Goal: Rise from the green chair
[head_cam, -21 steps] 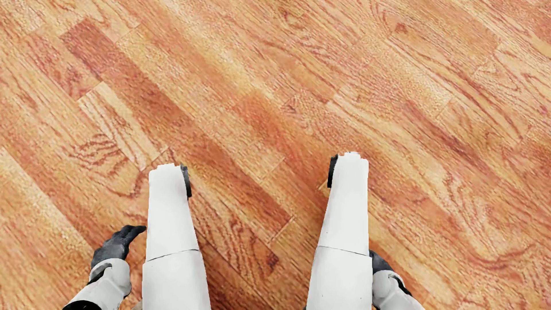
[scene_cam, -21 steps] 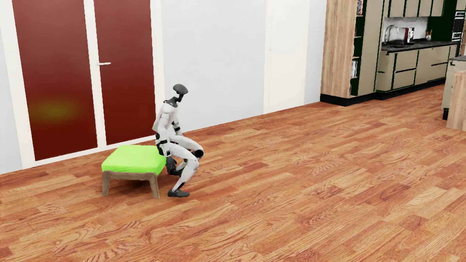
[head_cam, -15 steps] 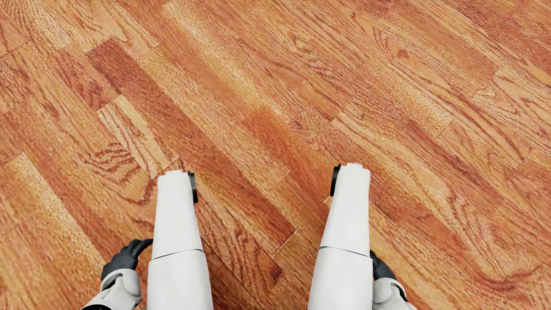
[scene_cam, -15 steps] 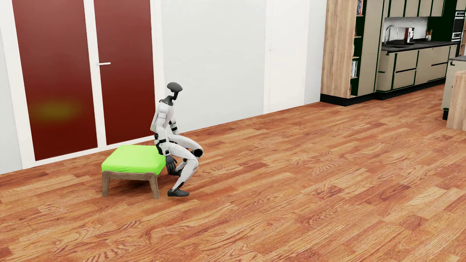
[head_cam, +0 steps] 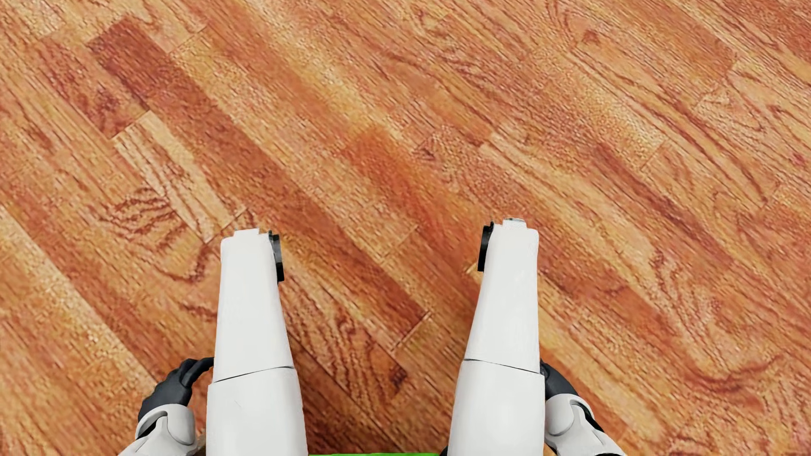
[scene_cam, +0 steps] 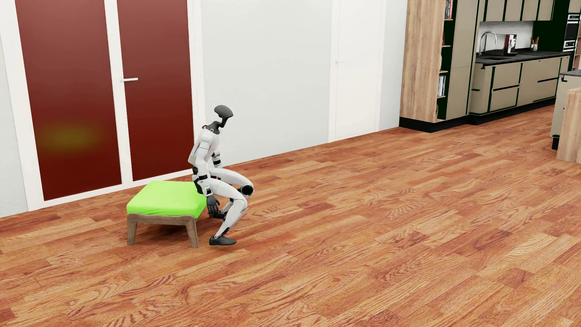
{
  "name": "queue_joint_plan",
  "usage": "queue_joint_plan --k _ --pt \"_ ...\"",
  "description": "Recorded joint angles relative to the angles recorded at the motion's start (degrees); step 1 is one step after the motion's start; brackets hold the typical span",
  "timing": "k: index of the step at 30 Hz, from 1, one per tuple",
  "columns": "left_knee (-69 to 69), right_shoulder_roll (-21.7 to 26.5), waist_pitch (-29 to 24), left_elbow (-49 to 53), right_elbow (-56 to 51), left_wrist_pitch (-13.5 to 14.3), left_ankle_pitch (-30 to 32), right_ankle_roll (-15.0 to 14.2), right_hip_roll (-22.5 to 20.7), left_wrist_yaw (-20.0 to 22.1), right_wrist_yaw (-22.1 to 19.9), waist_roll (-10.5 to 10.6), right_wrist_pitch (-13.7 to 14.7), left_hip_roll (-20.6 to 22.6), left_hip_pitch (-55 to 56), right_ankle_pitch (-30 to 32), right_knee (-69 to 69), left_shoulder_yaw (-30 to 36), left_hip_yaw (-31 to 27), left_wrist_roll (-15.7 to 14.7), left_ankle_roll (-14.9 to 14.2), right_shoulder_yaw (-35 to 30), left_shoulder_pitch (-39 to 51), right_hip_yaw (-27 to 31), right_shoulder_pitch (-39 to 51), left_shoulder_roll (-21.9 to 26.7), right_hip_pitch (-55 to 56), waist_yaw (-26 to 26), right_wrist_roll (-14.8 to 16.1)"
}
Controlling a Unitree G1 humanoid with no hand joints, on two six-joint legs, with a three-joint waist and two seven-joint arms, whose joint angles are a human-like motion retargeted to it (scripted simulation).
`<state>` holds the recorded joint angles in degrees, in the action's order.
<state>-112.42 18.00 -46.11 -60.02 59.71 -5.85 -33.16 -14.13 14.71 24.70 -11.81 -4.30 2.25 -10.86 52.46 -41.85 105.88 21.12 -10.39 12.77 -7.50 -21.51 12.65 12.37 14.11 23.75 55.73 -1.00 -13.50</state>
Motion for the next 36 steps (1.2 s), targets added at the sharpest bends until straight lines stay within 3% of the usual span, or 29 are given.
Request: queue_joint_plan --k 2,3,5,6,8,9,10,11,12,13,15,16,17,18,19,20,21,22,24,26,28,31,32,33,34,36 --pt "0.2 0.7 -0.2 0.8 -1.0 -1.2 0.2 -0.1 -0.4 -0.2 0.7 0.1 -0.6 0.2 2.6 0.2 0.0 -0.5 -0.2 0.8 0.5 0.2 0.0 0.7 0.5 -0.2 2.6 0.2 -0.7" --pt "0.6 0.8 0.1 1.6 -1.3 -1.1 0.1 0.2 -0.9 -2.3 1.2 0.1 -0.7 0.4 4.2 0.2 -0.4 -0.7 -0.5 0.9 0.4 -0.1 -0.1 0.9 0.8 0.2 4.0 0.1 -0.4" --pt "2.2 1.3 1.0 1.3 -0.8 -2.9 -0.5 0.9 -1.4 -0.2 0.5 0.1 -0.7 0.4 6.1 0.1 -2.4 -0.9 -0.6 1.4 0.3 -0.8 -0.2 0.7 1.6 -0.1 5.7 0.3 -0.2" --pt "3.6 1.4 1.6 1.0 0.1 -0.4 -0.5 1.6 -2.0 -2.0 2.0 0.5 -0.1 0.1 6.1 0.4 -4.2 -1.5 -0.5 0.5 0.9 -1.7 -0.4 0.3 2.3 -0.1 5.5 0.1 0.1" --pt "7.1 1.4 4.4 -1.2 0.4 -2.2 -0.9 0.6 -2.7 0.7 1.0 0.5 0.0 -0.4 5.3 1.4 -8.1 -1.6 -0.2 0.1 1.6 -2.7 -1.5 -0.1 3.1 -0.5 4.6 0.3 1.5" --pt "10.3 2.0 4.9 -1.1 -0.2 -1.2 -0.2 1.2 -2.5 -0.1 1.1 1.1 -0.9 0.1 3.7 1.7 -11.5 -0.8 0.4 -0.7 2.8 -2.7 -2.2 -1.1 3.6 -0.5 2.1 0.3 0.1" --pt "14.4 2.4 5.9 -1.5 -0.7 -1.3 0.9 2.8 -3.2 0.0 0.9 1.7 0.0 0.6 1.5 2.2 -15.6 -0.6 1.5 -1.6 5.0 -3.1 -2.5 -2.8 4.4 -0.8 -0.7 0.2 1.2" --pt "17.9 2.4 7.0 -2.5 -1.2 -1.5 1.1 3.5 -4.2 0.0 1.8 2.1 -0.1 0.0 -1.4 3.2 -19.9 -1.1 1.9 -1.7 4.5 -3.0 -2.8 -3.8 4.1 -1.4 -4.0 0.5 -0.1" --pt "22.4 2.7 8.8 -3.0 -1.9 -2.4 2.1 6.1 -5.4 1.1 0.8 2.6 1.1 0.0 -4.0 3.8 -25.3 -0.8 2.6 -2.1 4.7 -3.5 -3.3 -4.4 4.3 -1.8 -7.1 0.6 1.3" --pt "27.4 2.8 10.6 -3.1 -2.1 -1.7 3.0 7.1 -6.1 0.7 0.9 2.9 1.2 0.4 -7.1 5.8 -31.0 -0.8 3.0 -2.0 4.7 -3.7 -3.8 -4.6 4.0 -2.0 -10.8 0.6 1.0" --pt "38.7 3.8 14.3 -3.7 -3.4 -3.2 5.3 10.5 -7.8 0.1 1.8 4.1 2.4 1.2 -15.7 9.7 -43.3 1.1 5.1 -1.9 6.3 -2.8 -5.2 -6.3 1.2 -2.3 -20.7 0.9 0.6" --pt "44.1 3.5 17.4 -4.5 -4.2 -1.8 6.3 11.5 -7.6 -0.8 1.3 3.4 2.4 2.9 -18.5 11.4 -47.8 1.7 5.4 -1.9 6.5 -2.3 -5.2 -5.1 -0.8 -2.5 -22.9 0.5 0.7" --pt "49.8 3.0 18.7 -5.8 -3.1 -2.1 7.3 13.2 -8.1 -1.5 2.7 3.7 3.3 3.6 -24.2 13.5 -52.7 3.6 6.1 -2.2 7.3 -1.3 -5.2 -5.8 -2.5 -2.3 -29.1 -0.2 -0.2" --pt "55.3 2.9 19.8 -7.0 -2.4 -1.8 7.8 11.5 -8.6 -2.3 2.6 4.5 3.4 3.6 -30.5 16.7 -52.9 4.4 7.2 -2.7 7.4 -1.9 -4.6 -3.4 -4.7 -3.5 -32.1 -0.3 0.0" --pt "60.3 2.9 22.9 -7.6 -2.2 -2.5 9.8 9.0 -7.8 -3.3 3.1 5.1 3.3 5.3 -32.7 21.2 -50.1 6.2 6.9 -1.1 8.6 -0.4 -4.2 -1.2 -6.7 -4.4 -30.0 -1.2 -0.2" --pt "67.1 2.4 24.4 -6.3 -2.1 -2.3 10.6 8.2 -8.2 -3.3 3.3 5.1 3.0 5.3 -39.1 22.2 -48.4 5.6 7.8 -1.2 8.6 0.3 -4.4 -0.1 -9.0 -4.8 -29.9 -1.9 -0.1" --pt "71.5 2.0 25.3 -5.6 -1.1 1.9 10.4 8.6 -7.9 -4.3 2.6 5.9 3.2 5.8 -43.1 21.7 -48.0 3.8 10.1 1.3 8.2 1.0 -3.5 -3.6 -10.0 -6.3 -29.5 -2.9 -2.8" --pt "77.4 1.1 25.9 -2.8 -0.9 2.5 11.3 6.6 -7.0 -6.1 4.3 5.6 2.6 5.9 -48.2 22.1 -51.0 4.2 11.5 2.6 7.5 2.3 -3.3 -4.6 -11.9 -6.2 -29.7 -3.6 -3.7" --pt "88.3 0.0 27.8 1.7 0.9 4.2 12.8 5.8 -6.3 -7.6 5.0 6.4 2.8 5.9 -57.2 27.3 -62.1 5.5 13.8 4.3 6.9 3.3 -2.0 -6.3 -15.2 -6.6 -29.6 -5.0 -3.9" --pt "96.1 -1.3 29.6 4.6 3.5 4.9 13.9 9.0 -7.4 -6.9 6.5 6.4 3.1 6.4 -64.6 31.5 -74.8 8.5 14.7 6.1 6.8 4.6 0.4 -7.5 -17.7 -7.7 -29.9 -6.0 -4.4" --pt "106.7 -2.3 30.9 7.2 5.3 6.1 15.8 15.3 -8.5 -6.5 6.7 5.7 3.3 7.4 -74.4 30.4 -84.6 10.1 16.0 6.0 5.6 5.1 3.6 -8.9 -19.7 -8.6 -31.4 -6.9 -4.5" --pt "107.2 -3.7 34.2 9.2 5.9 5.9 17.8 18.1 -9.5 -5.2 6.6 6.1 2.7 5.9 -79.0 28.2 -82.9 12.0 18.4 6.2 4.7 9.1 5.4 -10.0 -21.6 -9.3 -31.3 -8.4 -3.9" --pt "105.9 -3.7 34.3 9.3 5.0 5.7 19.9 17.1 -9.2 -4.6 6.0 6.5 2.9 5.5 -80.0 29.3 -78.8 12.8 18.3 5.9 4.6 9.9 5.0 -9.0 -22.1 -9.5 -30.8 -8.4 -3.1" --pt "99.3 -3.1 34.7 8.5 5.7 5.8 21.4 14.5 -9.5 -4.5 5.9 7.9 4.1 3.5 -78.1 29.9 -77.0 12.2 17.8 5.6 3.2 8.9 3.9 -8.8 -21.8 -9.6 -31.5 -9.1 -2.4" --pt "90.7 -2.9 35.3 7.0 5.9 4.3 23.7 15.7 -10.7 -5.5 6.4 8.1 3.5 3.0 -75.6 29.3 -77.0 11.2 16.8 6.3 2.6 8.4 1.9 -10.0 -21.8 -9.7 -33.9 -8.3 -2.7" --pt "68.4 -0.6 34.8 2.9 6.9 4.6 34.9 19.7 -13.3 -7.5 8.3 8.4 3.7 2.3 -66.2 27.3 -82.2 9.3 14.2 5.0 -0.7 6.5 -1.5 -11.3 -19.3 -10.1 -42.7 -5.5 -4.5"
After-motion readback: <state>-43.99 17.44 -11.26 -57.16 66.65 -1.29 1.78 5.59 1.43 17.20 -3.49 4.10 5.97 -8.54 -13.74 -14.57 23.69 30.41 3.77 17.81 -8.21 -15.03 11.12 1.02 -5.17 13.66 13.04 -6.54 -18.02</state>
